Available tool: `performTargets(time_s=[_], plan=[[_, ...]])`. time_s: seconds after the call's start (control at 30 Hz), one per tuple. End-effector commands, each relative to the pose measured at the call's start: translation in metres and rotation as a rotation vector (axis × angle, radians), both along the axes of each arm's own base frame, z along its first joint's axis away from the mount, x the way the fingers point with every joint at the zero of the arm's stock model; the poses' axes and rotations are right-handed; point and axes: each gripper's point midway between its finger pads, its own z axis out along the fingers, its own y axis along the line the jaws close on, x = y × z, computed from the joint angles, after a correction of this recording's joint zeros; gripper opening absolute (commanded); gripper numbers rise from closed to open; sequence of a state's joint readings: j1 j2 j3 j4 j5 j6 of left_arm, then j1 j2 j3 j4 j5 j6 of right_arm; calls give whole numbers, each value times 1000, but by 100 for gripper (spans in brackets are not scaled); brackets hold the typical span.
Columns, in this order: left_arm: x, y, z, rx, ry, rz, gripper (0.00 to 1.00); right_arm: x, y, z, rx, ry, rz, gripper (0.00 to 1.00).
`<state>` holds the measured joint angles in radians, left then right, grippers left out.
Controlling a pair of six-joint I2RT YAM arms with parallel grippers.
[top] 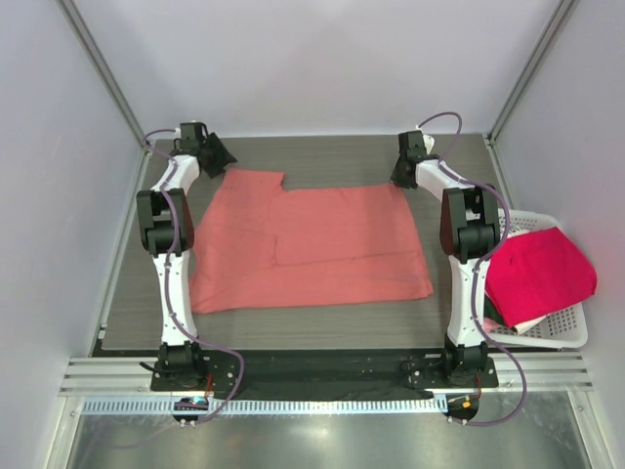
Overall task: Fold and stack the t-shirts
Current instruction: Fold the tshirt
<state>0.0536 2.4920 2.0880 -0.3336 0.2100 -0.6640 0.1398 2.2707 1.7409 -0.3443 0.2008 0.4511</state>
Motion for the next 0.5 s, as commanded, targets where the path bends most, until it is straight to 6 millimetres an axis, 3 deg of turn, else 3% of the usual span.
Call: performTargets(time_s=[0.0,0.1,0.13,0.2,0.3,0.47], plan=[[-12,-5,-15,-14,50,-38,53,-7,7,10,36,5,16,1],[-13,-13,-16,-37,48,-67,35,-7,9,10,46,6,22,1],[-13,-15,-13,-42,44,-78,20,-7,8,12,46,3,23,1],[-13,-15,-8,-42,35,-79,2,-7,9,15,49,-1,27,1],[-13,-16,-1,-37,23,-83,0,-8,8,18,63,-3,24,1],[-16,-15,27,-33,-39,-74,0,-9,7,28,89,-8,21,1]])
